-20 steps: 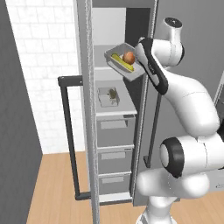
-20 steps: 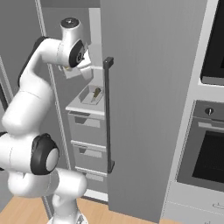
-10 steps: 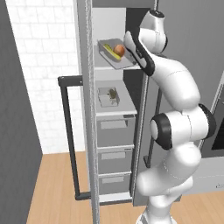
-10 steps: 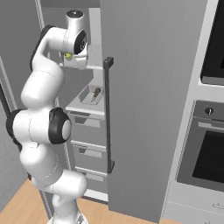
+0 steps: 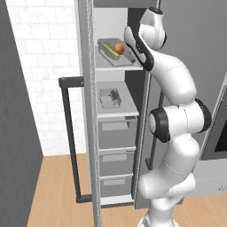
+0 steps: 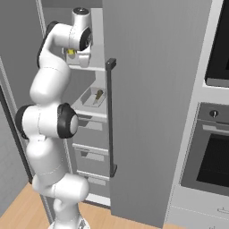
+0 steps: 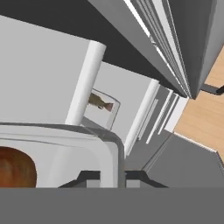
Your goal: Take the meat container that has the fish and place it on the second highest rack of the freezer. Then take the vegetable container that has the onion and cucumber and place it on the highest rack of the freezer.
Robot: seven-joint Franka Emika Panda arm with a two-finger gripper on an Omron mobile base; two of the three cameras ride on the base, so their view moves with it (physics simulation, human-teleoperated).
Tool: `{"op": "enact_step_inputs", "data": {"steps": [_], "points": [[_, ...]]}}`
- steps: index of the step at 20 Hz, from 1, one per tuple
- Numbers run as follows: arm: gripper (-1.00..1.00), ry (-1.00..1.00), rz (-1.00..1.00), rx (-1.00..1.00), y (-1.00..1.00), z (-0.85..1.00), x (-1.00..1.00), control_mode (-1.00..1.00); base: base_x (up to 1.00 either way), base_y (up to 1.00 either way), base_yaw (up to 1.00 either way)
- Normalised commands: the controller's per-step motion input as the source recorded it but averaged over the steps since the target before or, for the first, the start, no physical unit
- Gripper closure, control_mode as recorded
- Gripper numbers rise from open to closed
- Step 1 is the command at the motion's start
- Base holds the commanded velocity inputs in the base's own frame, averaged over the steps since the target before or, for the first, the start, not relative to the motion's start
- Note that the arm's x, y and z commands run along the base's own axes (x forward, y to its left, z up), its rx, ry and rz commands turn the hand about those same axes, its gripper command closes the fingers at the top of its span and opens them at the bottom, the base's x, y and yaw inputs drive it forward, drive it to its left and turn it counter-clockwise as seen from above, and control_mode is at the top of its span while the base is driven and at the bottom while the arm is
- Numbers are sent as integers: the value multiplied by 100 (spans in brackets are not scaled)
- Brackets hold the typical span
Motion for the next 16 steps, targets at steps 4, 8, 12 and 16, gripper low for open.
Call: {"op": "enact_step_inputs", "data": {"steps": [4,8,12,16], "points": [[100,0,0,0,0,-5,19,-100,0,0,0],[100,0,0,0,3,0,0,-100,0,0,0],[100,0,0,0,8,0,0,-100,0,0,0],[100,0,0,0,3,0,0,-100,0,0,0]]}}
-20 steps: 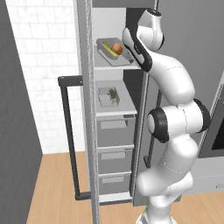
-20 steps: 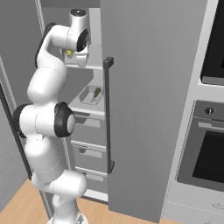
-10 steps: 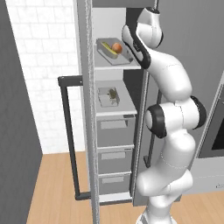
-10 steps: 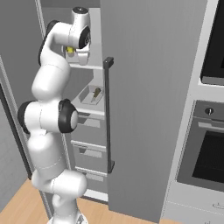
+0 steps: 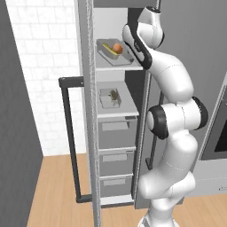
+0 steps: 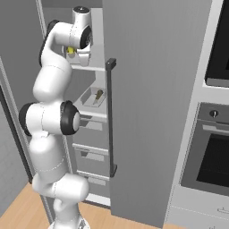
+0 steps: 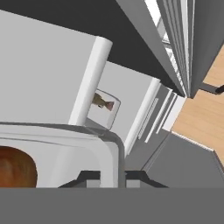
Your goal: Take the meat container that has the fish and place it on the second highest rack of the freezer. Then take the vegetable container that has the onion and cucumber and place it on the highest rack of the freezer.
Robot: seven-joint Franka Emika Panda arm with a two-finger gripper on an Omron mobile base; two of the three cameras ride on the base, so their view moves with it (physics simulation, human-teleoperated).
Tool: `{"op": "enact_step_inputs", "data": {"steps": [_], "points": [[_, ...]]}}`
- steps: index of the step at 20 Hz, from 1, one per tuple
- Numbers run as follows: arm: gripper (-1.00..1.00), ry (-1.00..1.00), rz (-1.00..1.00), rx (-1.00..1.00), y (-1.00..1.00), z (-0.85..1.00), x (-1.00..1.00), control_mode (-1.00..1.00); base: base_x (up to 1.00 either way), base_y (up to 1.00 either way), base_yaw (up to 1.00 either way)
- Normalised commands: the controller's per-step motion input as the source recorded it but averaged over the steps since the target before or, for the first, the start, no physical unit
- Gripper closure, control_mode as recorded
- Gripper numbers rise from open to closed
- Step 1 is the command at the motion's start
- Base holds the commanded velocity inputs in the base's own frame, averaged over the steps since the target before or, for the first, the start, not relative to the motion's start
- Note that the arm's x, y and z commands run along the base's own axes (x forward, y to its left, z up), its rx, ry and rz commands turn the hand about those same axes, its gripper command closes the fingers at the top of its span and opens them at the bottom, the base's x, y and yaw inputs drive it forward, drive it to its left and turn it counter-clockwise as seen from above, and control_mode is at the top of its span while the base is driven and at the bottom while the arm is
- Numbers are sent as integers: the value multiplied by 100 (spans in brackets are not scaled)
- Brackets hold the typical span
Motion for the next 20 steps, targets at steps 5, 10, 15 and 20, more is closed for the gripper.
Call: {"op": "enact_step_inputs", "data": {"steps": [5,10,15,20], "points": [[100,0,0,0,0,0,0,100,0,0,0],[100,0,0,0,0,0,0,100,25,0,0],[100,0,0,0,0,0,0,100,49,0,0],[100,0,0,0,0,0,0,100,26,0,0]]}}
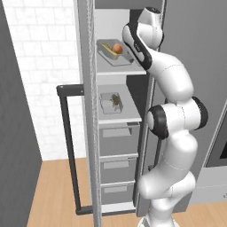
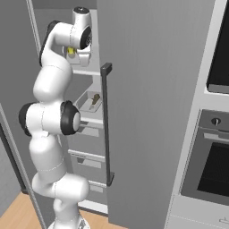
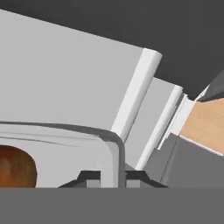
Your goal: Take the meat container that has the fish and place it on the second highest rack of the freezer. Then take the vegetable container that has the onion and cucumber and place it on the highest rack of the freezer.
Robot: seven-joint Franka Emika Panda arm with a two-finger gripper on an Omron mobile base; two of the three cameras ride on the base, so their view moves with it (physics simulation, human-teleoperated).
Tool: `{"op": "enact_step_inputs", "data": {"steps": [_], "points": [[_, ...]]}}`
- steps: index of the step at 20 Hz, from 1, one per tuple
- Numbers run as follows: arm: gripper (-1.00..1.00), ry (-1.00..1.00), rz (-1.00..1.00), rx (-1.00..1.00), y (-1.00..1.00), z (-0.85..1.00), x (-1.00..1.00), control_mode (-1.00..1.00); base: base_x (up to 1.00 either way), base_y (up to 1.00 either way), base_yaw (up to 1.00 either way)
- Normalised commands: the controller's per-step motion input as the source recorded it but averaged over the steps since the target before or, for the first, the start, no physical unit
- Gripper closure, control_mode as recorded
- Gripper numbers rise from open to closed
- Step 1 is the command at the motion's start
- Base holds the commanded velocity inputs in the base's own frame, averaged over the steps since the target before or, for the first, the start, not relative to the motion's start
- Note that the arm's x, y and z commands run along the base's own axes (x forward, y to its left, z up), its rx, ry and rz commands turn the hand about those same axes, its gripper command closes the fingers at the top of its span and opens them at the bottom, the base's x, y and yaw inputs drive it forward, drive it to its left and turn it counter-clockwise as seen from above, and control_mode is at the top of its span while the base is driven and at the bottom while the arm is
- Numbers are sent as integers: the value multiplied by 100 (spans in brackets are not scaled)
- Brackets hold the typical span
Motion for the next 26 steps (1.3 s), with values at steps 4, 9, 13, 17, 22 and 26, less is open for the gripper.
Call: {"op": "enact_step_inputs", "data": {"steps": [4,9,13,17,22,26], "points": [[100,0,0,0,0,-1,7,-100,16,0,0],[100,1,0,0,0,-13,41,-100,0,0,0],[100,2,-3,0,0,-23,49,-100,0,0,0],[100,1,-5,-1,0,-20,47,-100,0,0,0],[100,0,-9,-5,0,-16,47,-100,0,0,0],[100,0,-11,-8,4,-4,25,-100,0,0,0]]}}
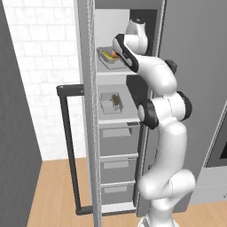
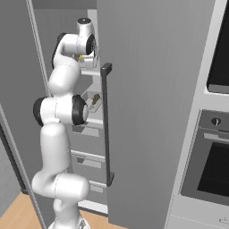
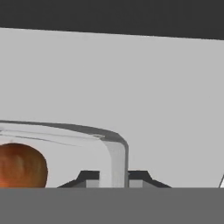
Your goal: Take the meat container that has the fish and place it on the second highest rack of the freezer. Then take the vegetable container that has the onion and cucumber and place it on the highest rack of the freezer.
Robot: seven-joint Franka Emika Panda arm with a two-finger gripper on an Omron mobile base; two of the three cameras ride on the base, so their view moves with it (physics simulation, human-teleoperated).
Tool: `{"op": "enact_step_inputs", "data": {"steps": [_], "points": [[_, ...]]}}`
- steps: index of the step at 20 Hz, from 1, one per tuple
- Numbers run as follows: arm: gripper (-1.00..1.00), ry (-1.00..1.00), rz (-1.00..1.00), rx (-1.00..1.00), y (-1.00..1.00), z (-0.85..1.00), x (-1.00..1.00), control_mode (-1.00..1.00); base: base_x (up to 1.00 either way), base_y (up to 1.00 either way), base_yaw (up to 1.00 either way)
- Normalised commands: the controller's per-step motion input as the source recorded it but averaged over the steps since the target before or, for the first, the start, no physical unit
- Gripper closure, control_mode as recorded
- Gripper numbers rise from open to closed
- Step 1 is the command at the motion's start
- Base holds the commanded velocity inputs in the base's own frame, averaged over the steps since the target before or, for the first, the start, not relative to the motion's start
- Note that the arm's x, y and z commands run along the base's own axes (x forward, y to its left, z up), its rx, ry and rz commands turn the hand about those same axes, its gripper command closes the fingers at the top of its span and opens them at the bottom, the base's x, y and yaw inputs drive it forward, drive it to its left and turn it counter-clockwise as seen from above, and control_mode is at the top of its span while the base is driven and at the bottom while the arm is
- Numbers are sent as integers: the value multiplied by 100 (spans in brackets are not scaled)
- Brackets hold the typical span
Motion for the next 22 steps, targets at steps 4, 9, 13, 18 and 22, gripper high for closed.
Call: {"op": "enact_step_inputs", "data": {"steps": [4,9,13,18,22], "points": [[-100,-5,-5,-7,19,0,-9,-100,0,0,0],[-100,-26,5,6,-31,-1,-97,-100,0,0,0],[-100,-31,18,18,-58,-24,-100,-100,0,0,0],[-100,-31,19,24,-5,-99,-100,-100,0,0,0],[-100,-20,34,-2,0,-98,-100,-100,0,0,0]]}}
